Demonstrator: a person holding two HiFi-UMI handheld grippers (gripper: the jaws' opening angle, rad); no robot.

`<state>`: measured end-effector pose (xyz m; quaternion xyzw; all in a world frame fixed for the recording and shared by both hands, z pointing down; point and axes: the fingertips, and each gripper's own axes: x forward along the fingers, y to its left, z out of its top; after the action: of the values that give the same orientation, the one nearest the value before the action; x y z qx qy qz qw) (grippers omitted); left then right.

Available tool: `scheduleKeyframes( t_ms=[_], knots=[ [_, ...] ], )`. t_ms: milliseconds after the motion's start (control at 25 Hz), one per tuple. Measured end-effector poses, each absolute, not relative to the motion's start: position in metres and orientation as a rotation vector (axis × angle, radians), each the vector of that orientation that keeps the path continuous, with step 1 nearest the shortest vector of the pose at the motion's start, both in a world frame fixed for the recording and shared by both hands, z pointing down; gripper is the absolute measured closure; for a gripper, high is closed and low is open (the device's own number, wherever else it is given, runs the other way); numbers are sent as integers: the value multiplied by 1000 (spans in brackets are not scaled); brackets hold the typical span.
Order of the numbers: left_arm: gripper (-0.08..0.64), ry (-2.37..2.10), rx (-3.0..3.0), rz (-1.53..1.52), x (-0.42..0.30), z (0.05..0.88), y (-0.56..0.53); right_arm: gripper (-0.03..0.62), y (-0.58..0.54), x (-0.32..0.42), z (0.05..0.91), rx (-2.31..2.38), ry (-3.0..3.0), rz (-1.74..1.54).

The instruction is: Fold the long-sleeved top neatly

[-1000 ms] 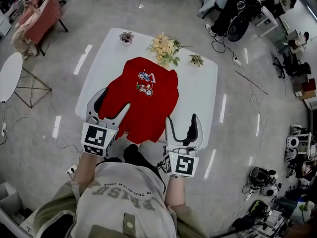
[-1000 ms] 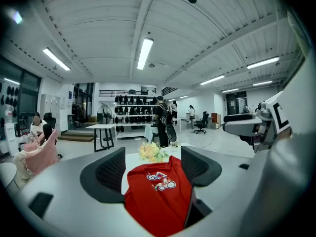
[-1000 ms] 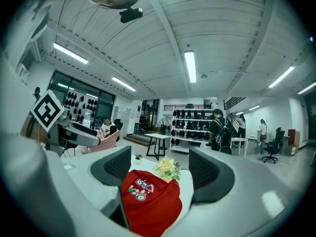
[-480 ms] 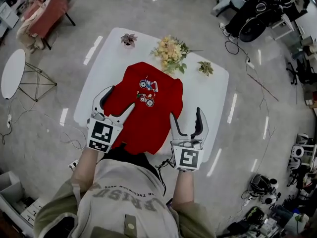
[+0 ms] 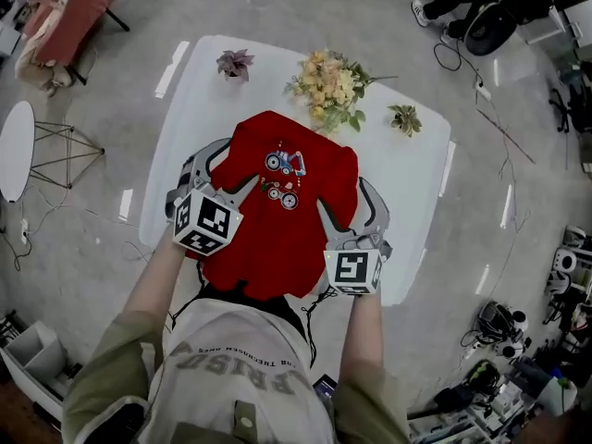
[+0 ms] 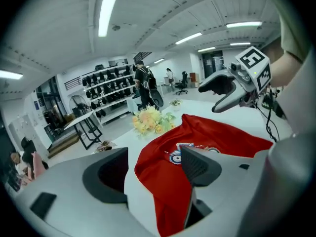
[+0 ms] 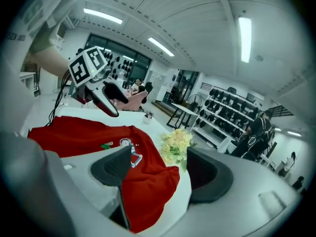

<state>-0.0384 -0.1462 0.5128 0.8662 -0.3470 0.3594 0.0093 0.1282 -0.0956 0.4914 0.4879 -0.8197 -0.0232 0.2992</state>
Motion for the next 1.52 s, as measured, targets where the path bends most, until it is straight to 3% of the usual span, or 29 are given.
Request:
scheduleKeyframes(
  t_ms=[200, 280, 640, 880, 1040, 1520],
  knots=[
    [227, -898, 2731, 1369, -35, 555, -181, 260, -128, 126, 532, 1108, -2096, -71],
    [227, -828, 2730, 1444, -33, 569, -192, 314, -139, 128, 549, 1020, -2046, -84],
    [230, -508, 2696, 1676, -23, 620, -209, 326, -146, 126, 616, 607, -1864, -99],
    [365, -326, 2650, 1620, -20, 621, -200, 511, -142, 124, 625, 575, -1887, 1],
    [513, -309, 2655, 1514, -20, 610, -202, 541, -140, 126, 617, 616, -1953, 114],
    [526, -497, 2737, 1242, -6, 539, -249, 547, -164, 140, 546, 836, -2259, 487]
  ],
)
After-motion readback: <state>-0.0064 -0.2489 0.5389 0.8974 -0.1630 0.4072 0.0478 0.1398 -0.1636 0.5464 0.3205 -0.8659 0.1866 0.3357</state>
